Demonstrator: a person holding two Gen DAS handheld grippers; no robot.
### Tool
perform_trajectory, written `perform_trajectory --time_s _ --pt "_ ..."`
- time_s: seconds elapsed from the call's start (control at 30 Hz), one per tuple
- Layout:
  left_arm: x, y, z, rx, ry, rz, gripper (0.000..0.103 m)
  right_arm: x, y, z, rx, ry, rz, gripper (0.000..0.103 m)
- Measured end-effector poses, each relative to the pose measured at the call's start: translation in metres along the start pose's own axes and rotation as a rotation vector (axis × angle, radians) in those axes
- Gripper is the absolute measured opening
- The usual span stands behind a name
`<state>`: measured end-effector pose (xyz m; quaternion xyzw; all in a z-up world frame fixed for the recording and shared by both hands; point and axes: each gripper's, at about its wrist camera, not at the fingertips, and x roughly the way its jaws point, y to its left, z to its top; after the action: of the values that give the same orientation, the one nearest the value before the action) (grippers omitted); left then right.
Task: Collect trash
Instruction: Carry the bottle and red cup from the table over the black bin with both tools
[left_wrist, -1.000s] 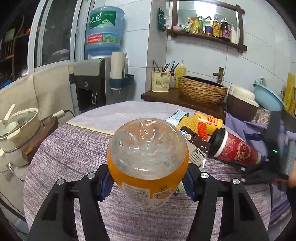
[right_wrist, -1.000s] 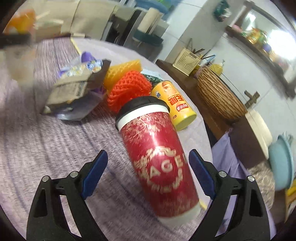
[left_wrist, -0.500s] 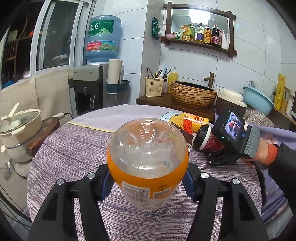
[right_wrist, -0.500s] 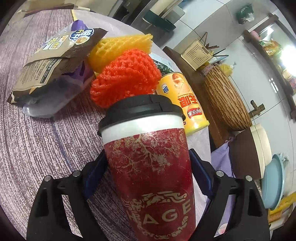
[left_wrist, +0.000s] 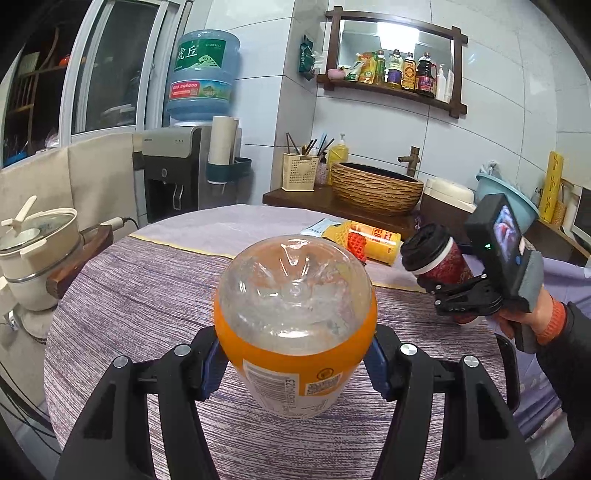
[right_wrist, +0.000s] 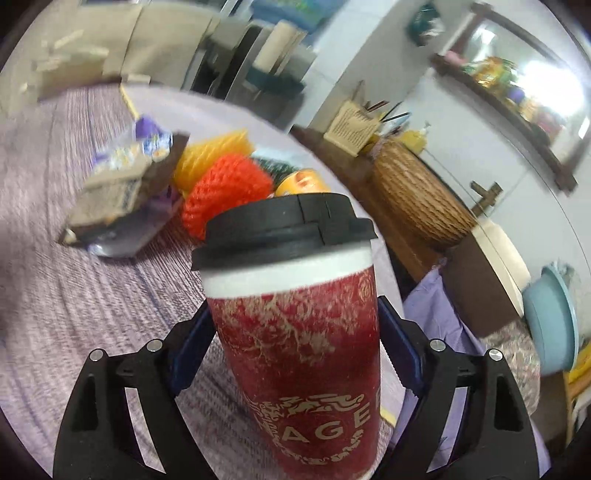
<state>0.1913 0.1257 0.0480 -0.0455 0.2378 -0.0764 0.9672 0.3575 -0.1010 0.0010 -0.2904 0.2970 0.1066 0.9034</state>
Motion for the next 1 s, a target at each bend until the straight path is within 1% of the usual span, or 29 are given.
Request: perform_trajectory --time_s 0.1,0.33,0.5,0.73,0.8,0.9,1.0 --pt "-0.003 -0.007 -0.001 -0.003 -0.005 -0.013 0.061 -0.029 -0.011 -0.011 0.072 -0.056 0.011 0.083" --pt "-0.008 -0.033 -0.002 0.008 -0.009 -0.049 0.061 -0.076 -0.033 -0.042 0.226 -0.155 0.050 0.082" --pt "-0.009 -0.060 -0.001 0.024 -0.011 -0.090 0.061 -0.101 -0.040 -0.063 0.298 -0.188 0.066 0.081" --pt "-0.010 -0.102 -0.002 0.037 -0.014 -0.163 0.061 -0.126 -0.053 -0.092 0.384 -0.211 0.071 0.081" --pt "-0.010 -0.119 -0.002 0.047 -0.014 -0.195 0.061 -0.137 -0.059 -0.103 0.412 -0.219 0.066 0.081" --pt "-0.009 -0.142 -0.005 0.077 -0.019 -0.216 0.061 -0.152 -0.066 -0.120 0.449 -0.231 0.045 0.081" --pt "-0.006 -0.167 -0.007 0.088 -0.009 -0.273 0.061 -0.171 -0.078 -0.145 0.500 -0.236 0.007 0.081"
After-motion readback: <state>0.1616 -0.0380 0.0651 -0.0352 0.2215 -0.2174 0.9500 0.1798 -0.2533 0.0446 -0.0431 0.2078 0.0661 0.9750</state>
